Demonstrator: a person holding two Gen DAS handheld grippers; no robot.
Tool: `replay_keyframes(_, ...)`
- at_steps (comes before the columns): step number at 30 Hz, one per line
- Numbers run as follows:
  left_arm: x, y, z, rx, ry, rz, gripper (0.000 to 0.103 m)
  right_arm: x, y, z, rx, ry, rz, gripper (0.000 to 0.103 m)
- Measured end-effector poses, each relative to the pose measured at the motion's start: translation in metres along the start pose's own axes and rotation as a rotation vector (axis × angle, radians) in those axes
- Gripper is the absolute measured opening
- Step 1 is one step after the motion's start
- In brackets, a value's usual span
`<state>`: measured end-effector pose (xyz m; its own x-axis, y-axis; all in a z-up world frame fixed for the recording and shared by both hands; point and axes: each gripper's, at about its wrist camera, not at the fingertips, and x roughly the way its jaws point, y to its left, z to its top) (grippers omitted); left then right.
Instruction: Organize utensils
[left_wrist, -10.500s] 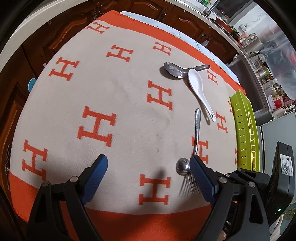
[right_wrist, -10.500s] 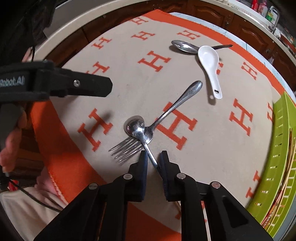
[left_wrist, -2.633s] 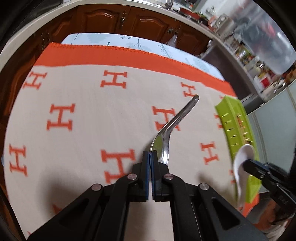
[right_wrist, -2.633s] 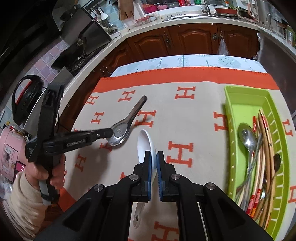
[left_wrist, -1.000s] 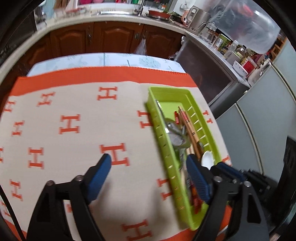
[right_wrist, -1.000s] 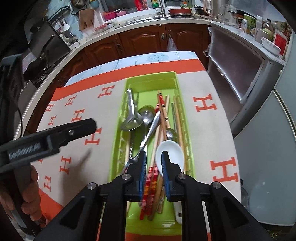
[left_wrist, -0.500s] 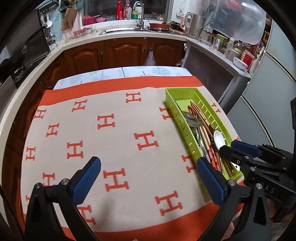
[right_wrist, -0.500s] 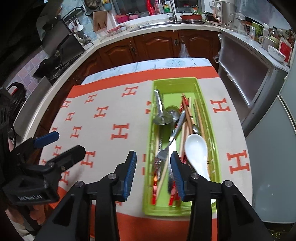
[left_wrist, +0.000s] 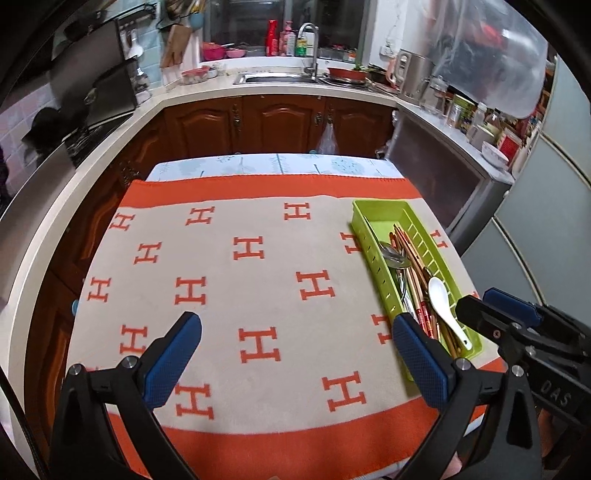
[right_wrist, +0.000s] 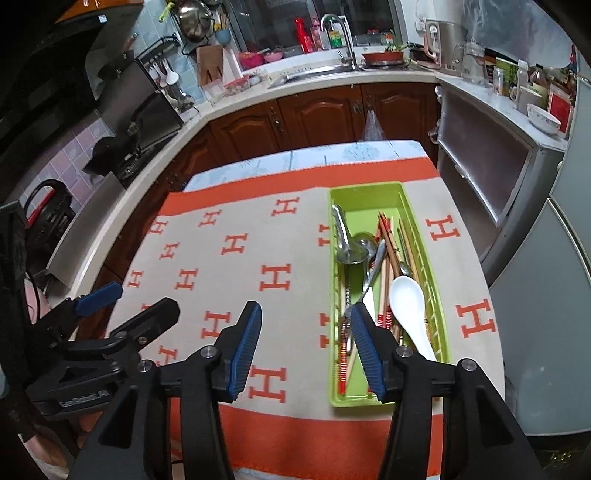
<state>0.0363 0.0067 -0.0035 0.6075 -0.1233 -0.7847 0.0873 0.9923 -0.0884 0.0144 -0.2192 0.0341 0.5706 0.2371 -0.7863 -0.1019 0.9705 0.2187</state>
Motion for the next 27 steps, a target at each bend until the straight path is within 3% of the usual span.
replay_keyframes(3, -0.011, 0.005, -0.001, -0.033, -0.022, 0.029, 0.102, -0.016, 0.011, 0.000, -0.005, -0.030, 0.006, 0.055)
replay_keyframes(7, -0.025, 0.009, -0.005, -0.065, -0.065, 0.078, 0.102, -0.039, 0.032, -0.005, -0.043, -0.096, -0.023, 0.068)
replay_keyframes(20, -0.051, 0.008, -0.016, -0.046, -0.121, 0.194, 0.102, -0.072, 0.057, -0.026, -0.060, -0.131, -0.044, 0.068)
replay_keyframes(27, -0.055, 0.007, -0.018, -0.037, -0.127, 0.200, 0.102, -0.078, 0.054, -0.033, -0.038, -0.126, -0.043, 0.068)
